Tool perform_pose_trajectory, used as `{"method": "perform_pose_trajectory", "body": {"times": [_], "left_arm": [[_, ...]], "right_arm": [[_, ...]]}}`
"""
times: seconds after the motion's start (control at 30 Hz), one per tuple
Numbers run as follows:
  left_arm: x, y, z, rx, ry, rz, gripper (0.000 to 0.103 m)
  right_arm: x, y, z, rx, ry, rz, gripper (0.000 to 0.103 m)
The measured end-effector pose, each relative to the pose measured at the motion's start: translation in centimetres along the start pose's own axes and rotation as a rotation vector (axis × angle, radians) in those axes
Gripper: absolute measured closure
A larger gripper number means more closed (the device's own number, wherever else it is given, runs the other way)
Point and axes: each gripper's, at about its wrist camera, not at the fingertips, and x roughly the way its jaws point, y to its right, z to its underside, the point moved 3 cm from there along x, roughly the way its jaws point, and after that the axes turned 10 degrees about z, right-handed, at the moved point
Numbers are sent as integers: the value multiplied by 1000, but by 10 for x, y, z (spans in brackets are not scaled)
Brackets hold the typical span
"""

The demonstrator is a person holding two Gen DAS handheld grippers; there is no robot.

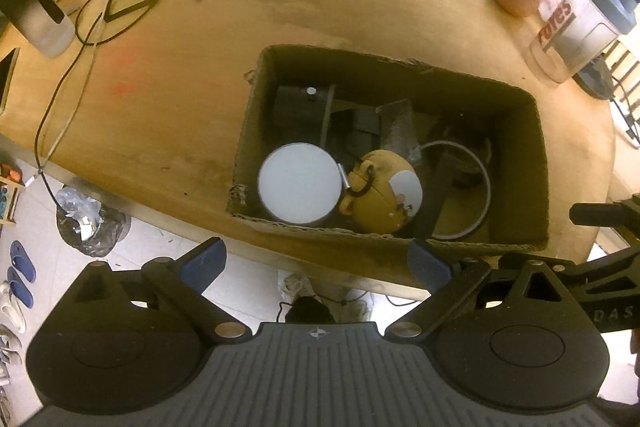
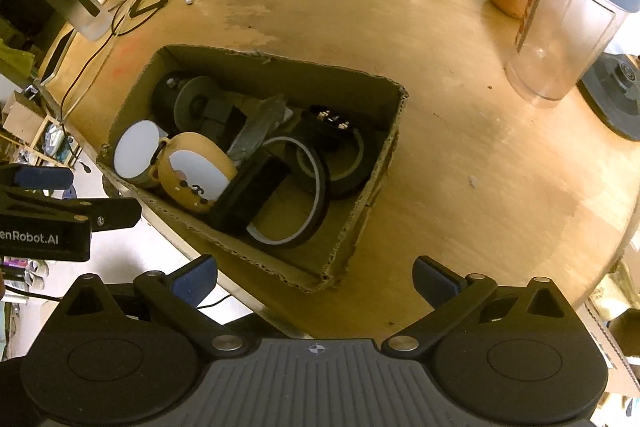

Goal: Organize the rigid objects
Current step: 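Withdraw both open grippers up from the box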

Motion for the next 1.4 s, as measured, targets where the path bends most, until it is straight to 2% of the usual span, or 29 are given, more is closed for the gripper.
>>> {"method": "perform_pose_trajectory", "body": {"times": [1.4], "left_arm": [[6,5,0,41,-39,-3,3]], "right_arm": [[8,-2,0,14,-28,12,0]]}}
